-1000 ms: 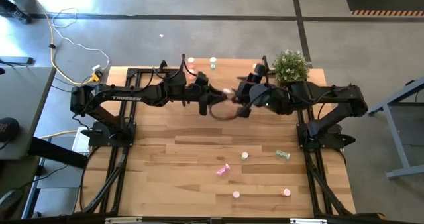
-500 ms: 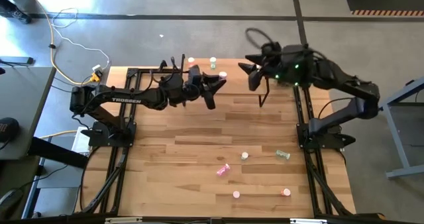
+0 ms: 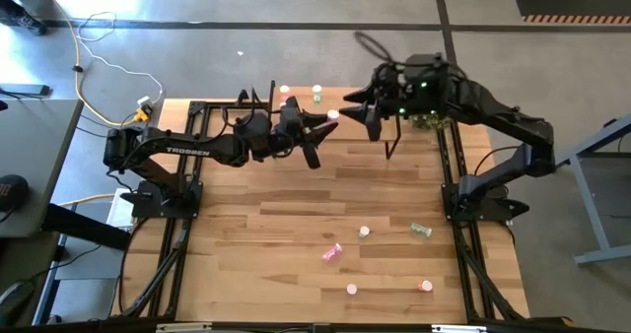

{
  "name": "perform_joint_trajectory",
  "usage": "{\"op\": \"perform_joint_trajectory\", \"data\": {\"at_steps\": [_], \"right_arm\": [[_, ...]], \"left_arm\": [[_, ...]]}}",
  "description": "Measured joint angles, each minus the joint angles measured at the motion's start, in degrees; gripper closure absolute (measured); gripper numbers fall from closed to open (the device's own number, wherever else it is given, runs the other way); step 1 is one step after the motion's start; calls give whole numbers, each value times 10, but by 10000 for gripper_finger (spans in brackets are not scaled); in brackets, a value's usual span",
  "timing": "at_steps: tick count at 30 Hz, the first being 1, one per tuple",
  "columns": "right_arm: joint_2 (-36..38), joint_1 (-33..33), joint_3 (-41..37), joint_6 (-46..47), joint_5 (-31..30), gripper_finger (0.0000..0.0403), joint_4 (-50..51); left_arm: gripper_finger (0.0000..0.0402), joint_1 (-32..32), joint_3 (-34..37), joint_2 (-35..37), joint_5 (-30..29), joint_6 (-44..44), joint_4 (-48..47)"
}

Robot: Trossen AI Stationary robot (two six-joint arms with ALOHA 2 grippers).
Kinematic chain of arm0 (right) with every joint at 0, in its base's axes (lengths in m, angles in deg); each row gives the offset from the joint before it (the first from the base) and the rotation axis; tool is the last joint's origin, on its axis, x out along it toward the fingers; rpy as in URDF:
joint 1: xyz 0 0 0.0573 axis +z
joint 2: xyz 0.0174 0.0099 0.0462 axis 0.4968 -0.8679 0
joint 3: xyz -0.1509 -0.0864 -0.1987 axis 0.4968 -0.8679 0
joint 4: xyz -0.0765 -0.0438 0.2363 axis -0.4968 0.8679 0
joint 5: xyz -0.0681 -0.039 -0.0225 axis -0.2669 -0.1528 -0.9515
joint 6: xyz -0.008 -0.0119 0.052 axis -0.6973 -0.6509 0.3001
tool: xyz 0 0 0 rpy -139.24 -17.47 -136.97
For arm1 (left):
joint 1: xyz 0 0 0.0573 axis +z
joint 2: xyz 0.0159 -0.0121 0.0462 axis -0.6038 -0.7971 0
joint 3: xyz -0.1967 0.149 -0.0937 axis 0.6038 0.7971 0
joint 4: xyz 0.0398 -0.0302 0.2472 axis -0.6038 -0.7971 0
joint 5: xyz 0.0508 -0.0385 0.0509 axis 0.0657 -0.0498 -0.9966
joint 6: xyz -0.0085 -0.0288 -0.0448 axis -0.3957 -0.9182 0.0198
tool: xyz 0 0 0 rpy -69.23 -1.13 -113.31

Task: Pick and place medicine bottles onto shelf by color
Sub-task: Put the bottom left purple pill bottle on the shelf

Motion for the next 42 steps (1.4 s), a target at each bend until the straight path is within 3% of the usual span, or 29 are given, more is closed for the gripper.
{"op": "perform_joint_trajectory", "data": {"at_steps": [9,28,42], "right_arm": [[-17,15,0,-42,1,185,24],[-46,30,0,-87,-27,187,19],[-47,28,0,-67,-28,289,25]], "left_arm": [[304,-18,0,0,-26,42,2],[304,-18,0,0,-21,52,15],[304,-18,0,0,-20,66,17]]}}
